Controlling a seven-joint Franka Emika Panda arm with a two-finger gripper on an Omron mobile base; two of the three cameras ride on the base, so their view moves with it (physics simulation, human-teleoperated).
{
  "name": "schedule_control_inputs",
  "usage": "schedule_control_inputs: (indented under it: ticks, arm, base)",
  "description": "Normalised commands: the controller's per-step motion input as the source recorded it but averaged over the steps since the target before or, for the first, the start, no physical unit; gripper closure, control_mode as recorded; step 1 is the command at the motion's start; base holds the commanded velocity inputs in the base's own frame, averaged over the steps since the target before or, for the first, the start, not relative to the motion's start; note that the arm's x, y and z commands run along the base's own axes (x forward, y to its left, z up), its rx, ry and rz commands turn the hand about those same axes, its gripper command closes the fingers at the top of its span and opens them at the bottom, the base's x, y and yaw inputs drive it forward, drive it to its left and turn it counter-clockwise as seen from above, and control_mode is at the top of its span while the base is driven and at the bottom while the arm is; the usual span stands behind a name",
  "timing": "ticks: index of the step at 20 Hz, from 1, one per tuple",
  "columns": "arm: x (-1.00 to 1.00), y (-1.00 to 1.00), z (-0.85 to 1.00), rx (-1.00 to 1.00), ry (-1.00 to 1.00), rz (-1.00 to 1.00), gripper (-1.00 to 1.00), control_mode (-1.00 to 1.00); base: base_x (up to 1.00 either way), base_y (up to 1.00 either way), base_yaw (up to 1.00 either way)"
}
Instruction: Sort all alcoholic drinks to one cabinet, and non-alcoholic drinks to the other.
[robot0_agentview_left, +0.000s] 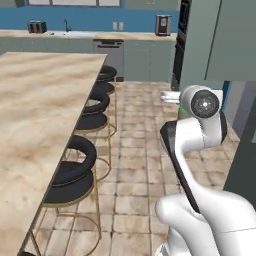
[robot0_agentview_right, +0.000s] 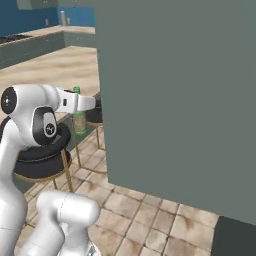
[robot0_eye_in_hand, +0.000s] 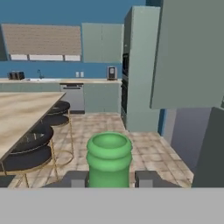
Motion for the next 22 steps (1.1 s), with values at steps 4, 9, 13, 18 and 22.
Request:
schedule_control_inputs:
  ticks: [4, 9, 13, 18, 22]
  arm:
    - [0.0, 0.0, 0.0, 0.0, 0.0, 0.0, 1.0, 1.0]
    - [0.0, 0.0, 0.0, 0.0, 0.0, 0.0, 1.0, 1.0]
    - [0.0, 0.0, 0.0, 0.0, 0.0, 0.0, 1.0, 1.0]
    - [0.0, 0.0, 0.0, 0.0, 0.0, 0.0, 1.0, 1.0]
    - [0.0, 0.0, 0.0, 0.0, 0.0, 0.0, 1.0, 1.0]
  base:
    - [0.84, -0.11, -0.03]
    - [0.57, -0.02, -0.22]
    - [0.44, 0.0, -0.31]
    - [0.14, 0.03, -0.34]
    - [-0.09, 0.03, -0.28]
